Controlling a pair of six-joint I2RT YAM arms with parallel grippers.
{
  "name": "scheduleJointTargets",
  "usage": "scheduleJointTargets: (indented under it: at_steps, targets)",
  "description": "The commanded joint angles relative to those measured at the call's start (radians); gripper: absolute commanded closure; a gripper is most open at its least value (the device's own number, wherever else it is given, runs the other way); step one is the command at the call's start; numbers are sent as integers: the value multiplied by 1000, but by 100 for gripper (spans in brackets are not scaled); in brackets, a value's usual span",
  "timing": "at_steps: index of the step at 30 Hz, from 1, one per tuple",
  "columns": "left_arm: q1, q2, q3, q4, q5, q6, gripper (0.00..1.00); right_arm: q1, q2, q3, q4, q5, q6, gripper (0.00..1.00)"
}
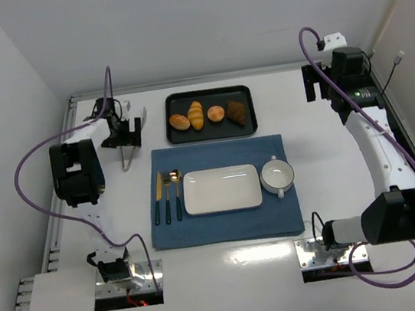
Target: Place the bread
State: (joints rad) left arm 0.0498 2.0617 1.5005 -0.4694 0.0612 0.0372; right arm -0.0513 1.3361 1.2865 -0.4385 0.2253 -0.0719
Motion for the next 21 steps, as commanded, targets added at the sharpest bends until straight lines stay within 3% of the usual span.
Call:
scheduleJointTargets:
  at_steps: [1, 9, 16, 17, 18, 20, 21]
  targets:
    - [-7, 35, 41, 25, -17, 4, 0, -5, 12, -10, 60, 36, -17, 0]
    - [-7, 86, 76, 25, -37, -5, 0, -5, 3, -30, 79, 26, -17, 0]
    - [-7, 115, 86, 25, -27, -5, 9, -5, -6, -39, 80, 26, -17, 0]
    - [-7, 115, 86, 25, -27, -5, 13, -5, -6, -39, 80, 26, -17, 0]
    - [-7, 115, 86, 25, -27, 4, 30, -5, -6, -39, 80, 26, -17, 0]
    - [-7, 126, 86, 25, -27, 4, 38, -5, -17, -39, 80, 26, -8, 0]
    - [-7, 138, 86, 15, -27, 4, 54, -5, -17, -39, 80, 26, -8, 0]
